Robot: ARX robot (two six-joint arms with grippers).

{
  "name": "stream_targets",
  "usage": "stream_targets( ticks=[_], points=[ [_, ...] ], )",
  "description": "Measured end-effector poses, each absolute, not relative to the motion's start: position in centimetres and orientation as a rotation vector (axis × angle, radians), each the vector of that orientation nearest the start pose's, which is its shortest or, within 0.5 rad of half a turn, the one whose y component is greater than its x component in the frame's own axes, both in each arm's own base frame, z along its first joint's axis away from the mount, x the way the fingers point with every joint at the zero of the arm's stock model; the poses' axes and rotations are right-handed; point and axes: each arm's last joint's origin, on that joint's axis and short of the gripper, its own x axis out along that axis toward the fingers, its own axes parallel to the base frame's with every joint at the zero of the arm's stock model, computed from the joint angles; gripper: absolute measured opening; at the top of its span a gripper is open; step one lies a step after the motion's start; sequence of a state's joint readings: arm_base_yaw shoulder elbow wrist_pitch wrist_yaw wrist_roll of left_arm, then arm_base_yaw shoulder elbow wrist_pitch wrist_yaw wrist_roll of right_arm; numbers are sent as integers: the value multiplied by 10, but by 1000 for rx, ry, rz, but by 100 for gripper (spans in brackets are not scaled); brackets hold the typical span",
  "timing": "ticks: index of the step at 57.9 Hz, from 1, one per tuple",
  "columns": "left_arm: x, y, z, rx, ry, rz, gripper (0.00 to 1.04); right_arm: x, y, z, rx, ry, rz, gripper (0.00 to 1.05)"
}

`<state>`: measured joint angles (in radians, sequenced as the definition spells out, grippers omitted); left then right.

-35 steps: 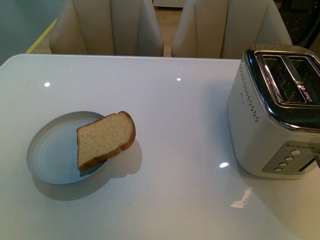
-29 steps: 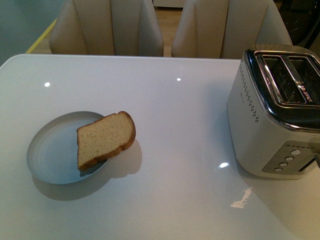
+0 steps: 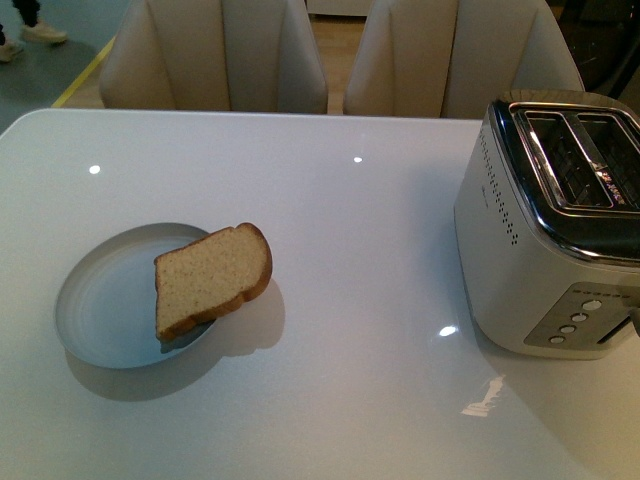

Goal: Left arm holds plate, right arm toasts bread

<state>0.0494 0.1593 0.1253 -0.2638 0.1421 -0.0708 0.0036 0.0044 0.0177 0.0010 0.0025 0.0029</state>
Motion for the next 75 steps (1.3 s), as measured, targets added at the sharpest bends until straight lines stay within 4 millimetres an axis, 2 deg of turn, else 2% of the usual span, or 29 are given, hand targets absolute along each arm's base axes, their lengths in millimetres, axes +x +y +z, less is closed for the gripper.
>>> stream_targets(
  ticks=[4,8,19,31,39,48,52,60,75],
  points=[
    [104,4,167,-189,546,-101,97,97,0,169,3,-14,4,96],
    [111,7,165,-229,618,-112,97,97,0,169,3,-14,3,96],
    [147,20,173,-242,589,-114,97,97,0,169,3,-14,3,96],
    [214,39,166,-228,567,-82,97,97,0,169,3,-14,3,96],
    [262,51,138,-217,633,-41,97,97,0,169,3,-14,3,96],
    [294,59,99,-218,731,-18,97,97,0,169,3,-14,3,96],
    [309,61,75,-211,786,-20,97,97,0,169,3,-14,3,96],
    [328,60,39,-195,864,-18,97,97,0,169,3,-14,3,96],
    [352,48,6,-210,913,-32,97,97,0,169,3,-14,3,96]
  ],
)
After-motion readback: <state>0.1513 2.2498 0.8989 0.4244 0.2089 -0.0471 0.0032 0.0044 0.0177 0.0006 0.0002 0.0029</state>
